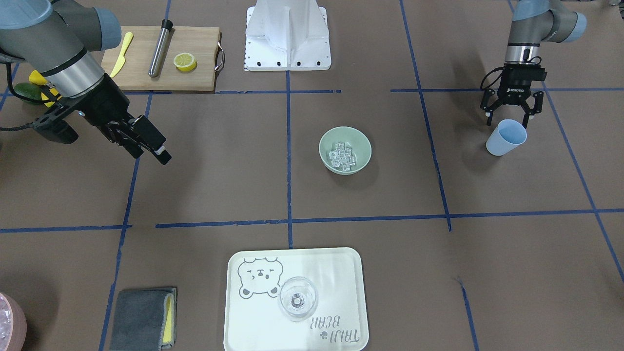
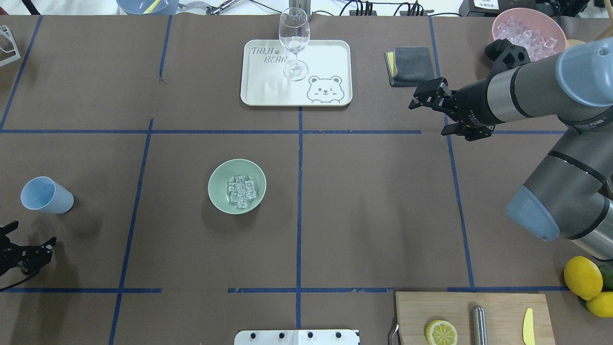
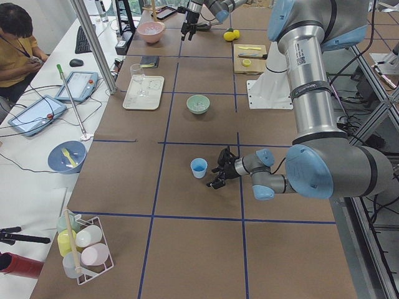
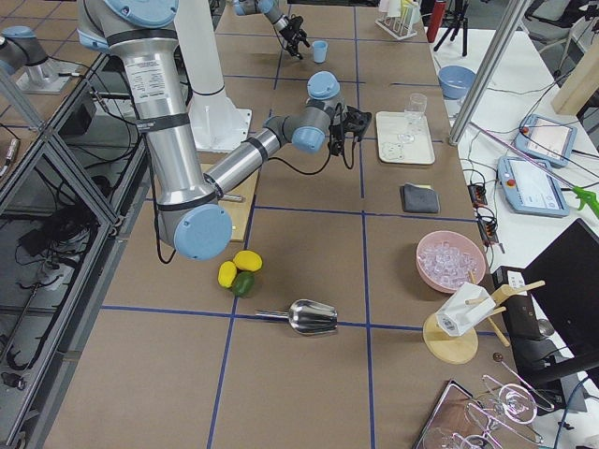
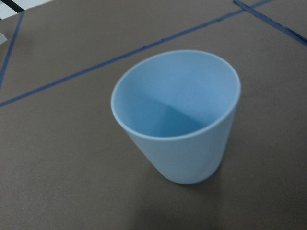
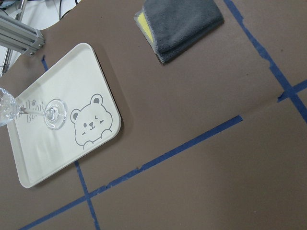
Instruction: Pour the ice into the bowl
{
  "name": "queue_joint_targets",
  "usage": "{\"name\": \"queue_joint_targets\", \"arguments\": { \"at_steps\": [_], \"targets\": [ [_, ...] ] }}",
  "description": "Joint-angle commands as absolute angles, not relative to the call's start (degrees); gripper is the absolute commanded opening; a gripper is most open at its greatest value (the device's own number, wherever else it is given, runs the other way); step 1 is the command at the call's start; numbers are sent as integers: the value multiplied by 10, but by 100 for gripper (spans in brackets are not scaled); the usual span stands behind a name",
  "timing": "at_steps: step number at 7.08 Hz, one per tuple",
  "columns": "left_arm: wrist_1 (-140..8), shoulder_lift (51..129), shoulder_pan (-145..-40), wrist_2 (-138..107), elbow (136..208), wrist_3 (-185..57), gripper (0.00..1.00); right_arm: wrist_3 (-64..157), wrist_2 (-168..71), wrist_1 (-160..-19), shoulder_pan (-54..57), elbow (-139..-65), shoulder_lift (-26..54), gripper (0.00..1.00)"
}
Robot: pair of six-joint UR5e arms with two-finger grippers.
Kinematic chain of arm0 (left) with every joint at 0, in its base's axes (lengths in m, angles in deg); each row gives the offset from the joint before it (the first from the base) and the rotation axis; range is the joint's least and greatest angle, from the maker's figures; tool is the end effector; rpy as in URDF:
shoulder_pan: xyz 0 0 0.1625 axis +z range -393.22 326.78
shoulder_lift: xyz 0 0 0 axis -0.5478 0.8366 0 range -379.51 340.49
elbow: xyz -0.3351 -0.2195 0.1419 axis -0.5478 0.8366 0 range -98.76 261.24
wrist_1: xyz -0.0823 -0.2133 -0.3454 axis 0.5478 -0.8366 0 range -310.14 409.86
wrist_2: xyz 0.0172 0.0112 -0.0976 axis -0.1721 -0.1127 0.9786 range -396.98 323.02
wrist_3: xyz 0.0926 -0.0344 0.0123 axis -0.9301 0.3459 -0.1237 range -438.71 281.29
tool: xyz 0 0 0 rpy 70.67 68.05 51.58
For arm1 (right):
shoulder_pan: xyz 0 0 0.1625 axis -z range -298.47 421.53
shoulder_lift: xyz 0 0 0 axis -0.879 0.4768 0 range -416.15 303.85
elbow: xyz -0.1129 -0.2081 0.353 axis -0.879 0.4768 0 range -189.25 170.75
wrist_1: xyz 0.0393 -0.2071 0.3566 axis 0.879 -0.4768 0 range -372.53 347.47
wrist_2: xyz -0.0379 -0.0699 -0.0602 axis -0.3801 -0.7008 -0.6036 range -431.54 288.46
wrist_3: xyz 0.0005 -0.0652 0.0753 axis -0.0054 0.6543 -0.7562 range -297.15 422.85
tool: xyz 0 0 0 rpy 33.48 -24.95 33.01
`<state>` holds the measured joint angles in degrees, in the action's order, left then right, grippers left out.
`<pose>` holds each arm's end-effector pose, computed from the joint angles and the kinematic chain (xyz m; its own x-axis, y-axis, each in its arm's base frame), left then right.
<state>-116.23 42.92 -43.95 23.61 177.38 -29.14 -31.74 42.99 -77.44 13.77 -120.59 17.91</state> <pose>0.2576 -0.2344 0.6513 0.7931 0.4246 -0.4367 0.0545 0.6646 0.7452 -0.3053 -0.4729 0.2872 0.2767 0.4129 0.8677 -0.4498 0.8536 -0.2628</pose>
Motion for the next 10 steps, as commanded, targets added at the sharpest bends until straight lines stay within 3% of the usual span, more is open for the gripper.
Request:
{"name": "queue_joint_targets", "arguments": {
  "at_steps": [1, 4, 7, 9, 10],
  "targets": [
    [-1163, 419, -538, 392, 1794, -460, 100, -325, 425, -853, 174, -1209, 119, 100],
    [-1151, 429, -794, 601, 1781, -722, 100, -380, 392, -858, 257, -1180, 45, 100],
    [-1001, 519, -1026, 822, 1775, -736, 100, -431, 255, -851, 359, -1017, -106, 100],
    [-967, 548, -1055, 853, 1776, -748, 100, -431, 215, -847, 396, -906, -171, 100],
    [-967, 555, -1056, 853, 1777, -748, 100, -430, 212, -848, 402, -897, -171, 100]
  ]
}}
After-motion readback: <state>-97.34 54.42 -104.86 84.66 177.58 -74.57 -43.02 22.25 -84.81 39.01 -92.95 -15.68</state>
